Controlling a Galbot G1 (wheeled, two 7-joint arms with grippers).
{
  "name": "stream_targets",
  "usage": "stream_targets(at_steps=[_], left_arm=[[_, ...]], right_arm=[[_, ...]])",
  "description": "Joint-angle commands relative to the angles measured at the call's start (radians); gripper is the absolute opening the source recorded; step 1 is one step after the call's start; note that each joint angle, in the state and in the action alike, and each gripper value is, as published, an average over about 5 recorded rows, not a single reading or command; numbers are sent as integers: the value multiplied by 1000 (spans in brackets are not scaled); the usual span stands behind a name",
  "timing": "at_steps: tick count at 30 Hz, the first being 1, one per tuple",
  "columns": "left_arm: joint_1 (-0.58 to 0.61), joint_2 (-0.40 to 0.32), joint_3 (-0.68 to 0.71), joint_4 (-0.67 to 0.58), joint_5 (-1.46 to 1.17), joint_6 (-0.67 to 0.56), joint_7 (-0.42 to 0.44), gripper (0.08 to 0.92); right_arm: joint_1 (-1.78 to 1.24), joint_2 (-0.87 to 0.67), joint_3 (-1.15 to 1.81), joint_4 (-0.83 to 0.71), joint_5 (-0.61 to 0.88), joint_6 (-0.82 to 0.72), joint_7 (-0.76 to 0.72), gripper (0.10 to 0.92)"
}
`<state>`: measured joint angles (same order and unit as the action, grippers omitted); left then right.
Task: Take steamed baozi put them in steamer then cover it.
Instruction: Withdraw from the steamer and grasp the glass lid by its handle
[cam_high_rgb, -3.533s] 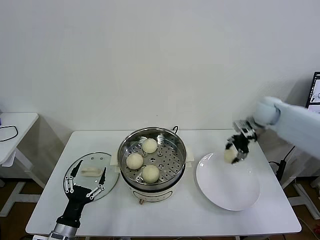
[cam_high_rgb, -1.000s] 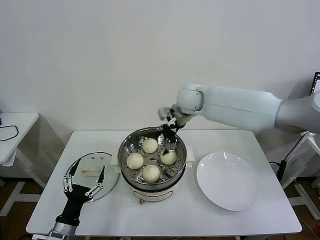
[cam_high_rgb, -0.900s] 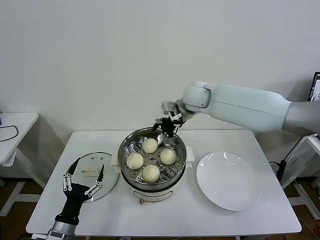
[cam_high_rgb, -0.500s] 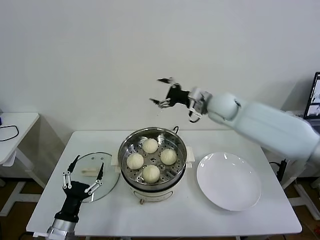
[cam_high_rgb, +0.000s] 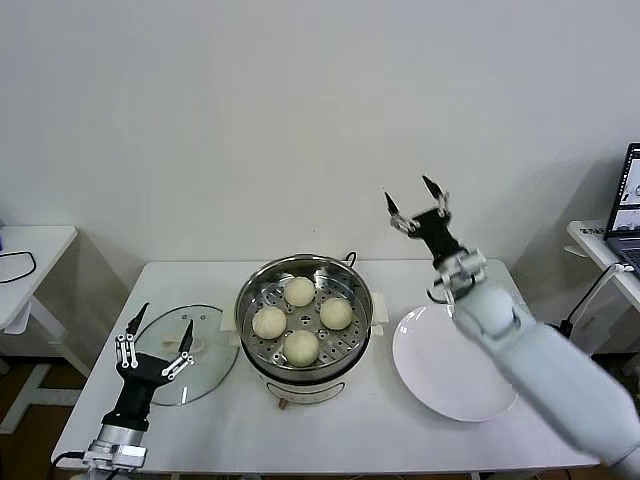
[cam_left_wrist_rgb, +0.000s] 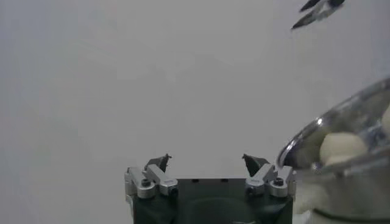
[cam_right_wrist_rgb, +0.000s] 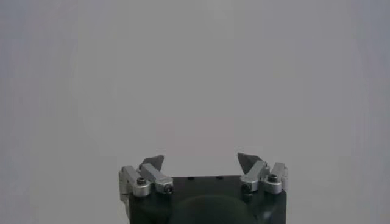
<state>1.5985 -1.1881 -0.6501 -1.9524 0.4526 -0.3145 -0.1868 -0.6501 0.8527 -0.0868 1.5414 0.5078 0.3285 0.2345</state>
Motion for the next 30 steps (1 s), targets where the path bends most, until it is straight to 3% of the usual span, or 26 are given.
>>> stream_targets(at_steps=[1,8,20,30], left_arm=[[-30,37,-54,220,489,22,-43,823],[-46,27,-45,325,650,43,-60,823],[-175,14,7,469,692,85,-121,823],[-260,11,38,500,696,109,-135,823]], right_arm=[[-539,241,472,34,-162,104,13,823],[-609,291,536,88,-159,105,-1,823],[-651,316,576,96,-172,90,-5,823],[-664,321,590,86,-179,91,-15,823]])
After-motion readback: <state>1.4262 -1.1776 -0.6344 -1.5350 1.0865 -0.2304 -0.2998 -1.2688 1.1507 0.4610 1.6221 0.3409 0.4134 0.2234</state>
